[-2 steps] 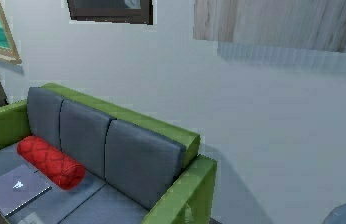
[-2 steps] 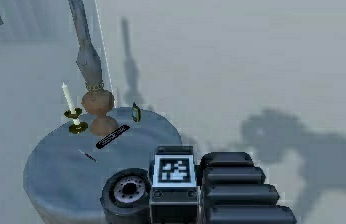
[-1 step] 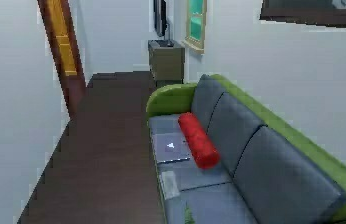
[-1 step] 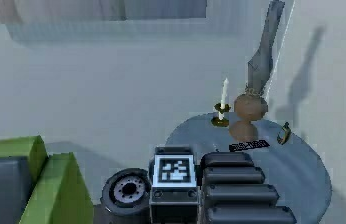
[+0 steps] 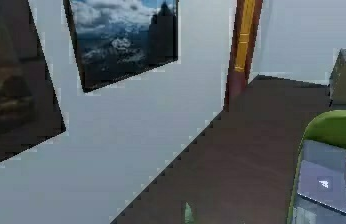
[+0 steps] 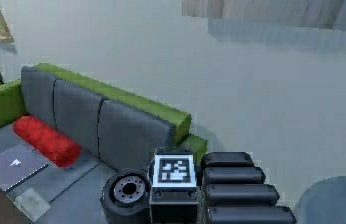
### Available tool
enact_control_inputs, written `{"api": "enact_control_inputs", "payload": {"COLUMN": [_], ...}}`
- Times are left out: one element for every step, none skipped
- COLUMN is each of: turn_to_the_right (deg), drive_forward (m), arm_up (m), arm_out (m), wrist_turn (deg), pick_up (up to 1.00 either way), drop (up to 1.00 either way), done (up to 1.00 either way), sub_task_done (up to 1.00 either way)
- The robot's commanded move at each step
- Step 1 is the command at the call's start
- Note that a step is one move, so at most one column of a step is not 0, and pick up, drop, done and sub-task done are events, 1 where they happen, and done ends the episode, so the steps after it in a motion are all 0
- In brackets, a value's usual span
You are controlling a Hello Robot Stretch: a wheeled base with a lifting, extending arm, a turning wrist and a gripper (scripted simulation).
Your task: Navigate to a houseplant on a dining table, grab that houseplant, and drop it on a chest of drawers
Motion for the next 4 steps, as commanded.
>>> {"api": "enact_control_inputs", "payload": {"turn_to_the_right": [-27.0,0.0,45.0,9.0], "drive_forward": [0.00,0.30,0.00,0.00], "arm_up": [0.00,0.00,0.00,0.00], "arm_out": [0.00,0.00,0.00,0.00], "wrist_turn": [0.0,0.0,0.0,0.0], "pick_up": [0.00,0.00,0.00,0.00], "drop": [0.00,0.00,0.00,0.00], "done": [0.00,0.00,0.00,0.00], "sub_task_done": [0.00,0.00,0.00,0.00]}}
